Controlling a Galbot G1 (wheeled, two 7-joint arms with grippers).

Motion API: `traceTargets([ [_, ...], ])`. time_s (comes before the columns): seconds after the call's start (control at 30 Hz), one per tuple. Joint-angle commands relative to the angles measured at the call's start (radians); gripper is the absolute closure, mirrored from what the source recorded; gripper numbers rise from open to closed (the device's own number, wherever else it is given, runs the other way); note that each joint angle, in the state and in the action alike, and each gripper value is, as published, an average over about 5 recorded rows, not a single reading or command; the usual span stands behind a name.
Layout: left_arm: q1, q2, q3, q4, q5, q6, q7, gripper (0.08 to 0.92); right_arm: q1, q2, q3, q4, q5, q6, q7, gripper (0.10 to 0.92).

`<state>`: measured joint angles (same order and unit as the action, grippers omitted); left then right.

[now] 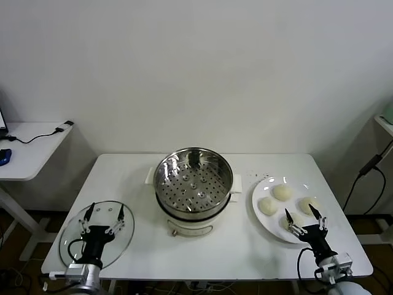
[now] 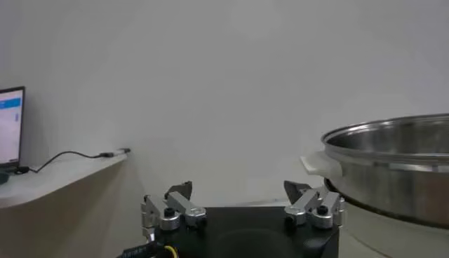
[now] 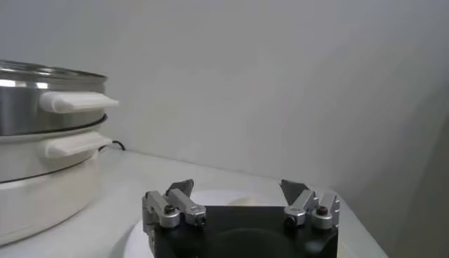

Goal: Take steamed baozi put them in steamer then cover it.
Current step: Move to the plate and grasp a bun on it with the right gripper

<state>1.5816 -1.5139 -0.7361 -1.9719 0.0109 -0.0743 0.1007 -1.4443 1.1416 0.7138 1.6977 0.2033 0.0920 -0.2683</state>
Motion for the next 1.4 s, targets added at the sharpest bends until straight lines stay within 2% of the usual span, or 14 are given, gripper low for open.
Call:
traceTargets([
  [0.03, 0.001, 0.007, 0.004, 0.0, 0.003, 0.0, -0.008, 0.177, 0.037, -0.052, 0.009, -0.003, -0.051, -0.015, -0.046, 0.203],
  [0.3, 0.015, 0.021, 0.022, -0.022, 0.008, 0.03, -0.01, 0.177, 0.223, -0.488, -0.118, -0.084, -0.158, -0.292, -0.375, 0.203],
  [0.43, 0.001, 0.025, 0.021, -0.013, 0.012, 0.025, -0.007, 0.177, 0.4, -0.66, -0.308, -0.203, -0.224, -0.294, -0.524, 0.203],
  [0.57, -0.007, 0.032, 0.02, -0.009, 0.008, 0.023, -0.007, 0.177, 0.689, -0.722, -0.587, -0.34, -0.271, -0.254, -0.654, 0.203],
  [0.77, -0.004, 0.041, 0.019, -0.007, 0.001, 0.025, -0.003, 0.177, 1.183, -0.681, -1.075, -0.52, -0.308, -0.207, -0.786, 0.203],
  [0.93, -0.006, 0.042, 0.021, 0.008, 0.003, 0.025, 0.001, 0.177, 1.46, -0.549, -1.362, -0.701, -0.323, -0.17, -0.837, 0.203],
  [1.23, -0.022, 0.052, 0.019, 0.02, 0.003, 0.036, -0.001, 0.177, 1.606, -0.279, -1.523, -1.022, -0.409, -0.057, -0.893, 0.203],
  [1.4, -0.028, 0.056, 0.016, 0.028, 0.003, 0.04, -0.002, 0.177, 1.607, -0.194, -1.532, -1.126, -0.429, -0.022, -0.899, 0.203],
])
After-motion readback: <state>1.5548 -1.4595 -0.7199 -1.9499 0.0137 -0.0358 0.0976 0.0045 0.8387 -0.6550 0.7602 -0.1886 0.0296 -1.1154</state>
